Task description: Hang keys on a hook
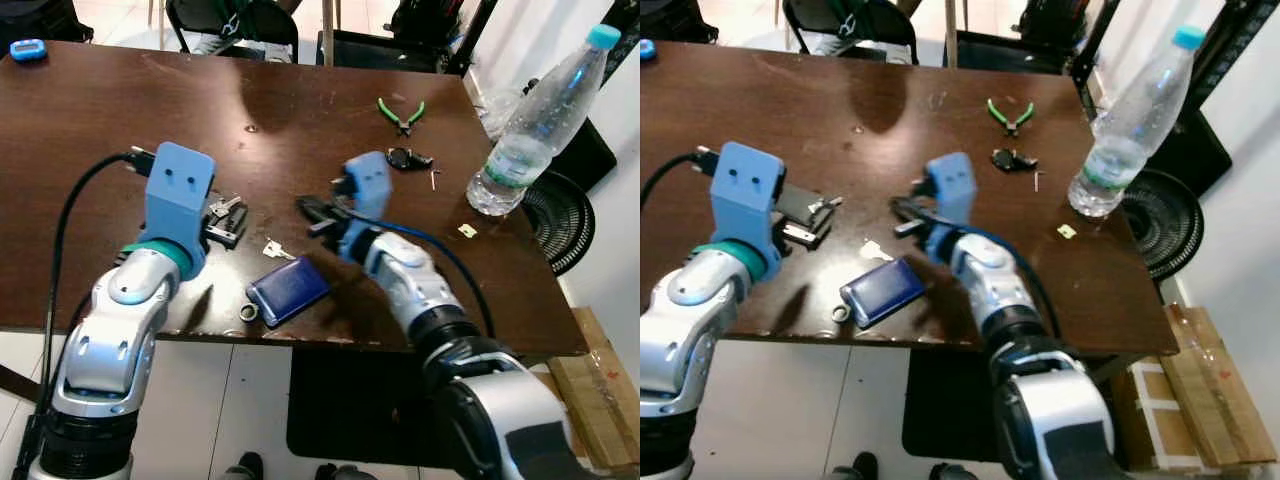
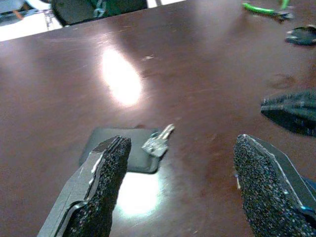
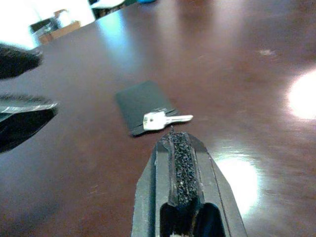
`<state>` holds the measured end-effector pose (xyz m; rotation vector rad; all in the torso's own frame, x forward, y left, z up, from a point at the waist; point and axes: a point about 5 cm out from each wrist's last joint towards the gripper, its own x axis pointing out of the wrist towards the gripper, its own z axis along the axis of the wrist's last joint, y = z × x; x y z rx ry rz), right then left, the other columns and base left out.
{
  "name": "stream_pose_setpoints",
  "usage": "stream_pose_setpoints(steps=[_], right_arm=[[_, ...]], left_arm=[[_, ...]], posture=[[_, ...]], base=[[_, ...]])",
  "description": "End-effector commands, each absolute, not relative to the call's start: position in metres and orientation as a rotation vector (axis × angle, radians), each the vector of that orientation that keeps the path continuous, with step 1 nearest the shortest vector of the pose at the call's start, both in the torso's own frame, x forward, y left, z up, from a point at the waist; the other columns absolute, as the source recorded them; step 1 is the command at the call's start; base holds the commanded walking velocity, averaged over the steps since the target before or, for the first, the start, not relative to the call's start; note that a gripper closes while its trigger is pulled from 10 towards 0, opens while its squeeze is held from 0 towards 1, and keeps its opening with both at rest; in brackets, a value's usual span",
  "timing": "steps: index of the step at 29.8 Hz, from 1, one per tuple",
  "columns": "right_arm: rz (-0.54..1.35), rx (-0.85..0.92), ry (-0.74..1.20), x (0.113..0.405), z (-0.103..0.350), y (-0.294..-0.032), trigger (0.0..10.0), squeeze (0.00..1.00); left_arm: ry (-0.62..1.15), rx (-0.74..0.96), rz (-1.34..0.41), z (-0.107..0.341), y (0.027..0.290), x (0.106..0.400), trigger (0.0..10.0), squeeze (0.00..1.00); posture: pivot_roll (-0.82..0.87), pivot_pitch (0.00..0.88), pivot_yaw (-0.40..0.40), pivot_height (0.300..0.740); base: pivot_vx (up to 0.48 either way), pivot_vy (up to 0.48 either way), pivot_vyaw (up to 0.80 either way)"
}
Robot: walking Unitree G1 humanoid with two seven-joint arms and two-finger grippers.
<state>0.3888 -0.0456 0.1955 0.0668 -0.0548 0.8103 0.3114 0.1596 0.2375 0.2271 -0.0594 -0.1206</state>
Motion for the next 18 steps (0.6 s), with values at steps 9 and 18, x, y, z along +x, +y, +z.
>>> stream_pose_setpoints(steps=[9, 18], right_arm=[[0.816, 0.031, 0.041, 0.383, 0.171, -0.04, 10.0, 1.0], [0.785, 0.015, 0.123, 0.381, 0.152, -0.047, 10.0, 0.0]], left_arm=[[-0.043, 0.231, -0.1, 0.233, 0.163, 0.305, 10.0, 0.0], [-0.034, 0.23, -0.095, 0.233, 0.163, 0.303, 10.0, 0.0]], posture=[[-0.04, 0.152, -0.042, 0.74], [-0.04, 0.173, -0.044, 0.74]], base=[[0.0, 0.0, 0.0], [0.0, 0.0, 0.0]])
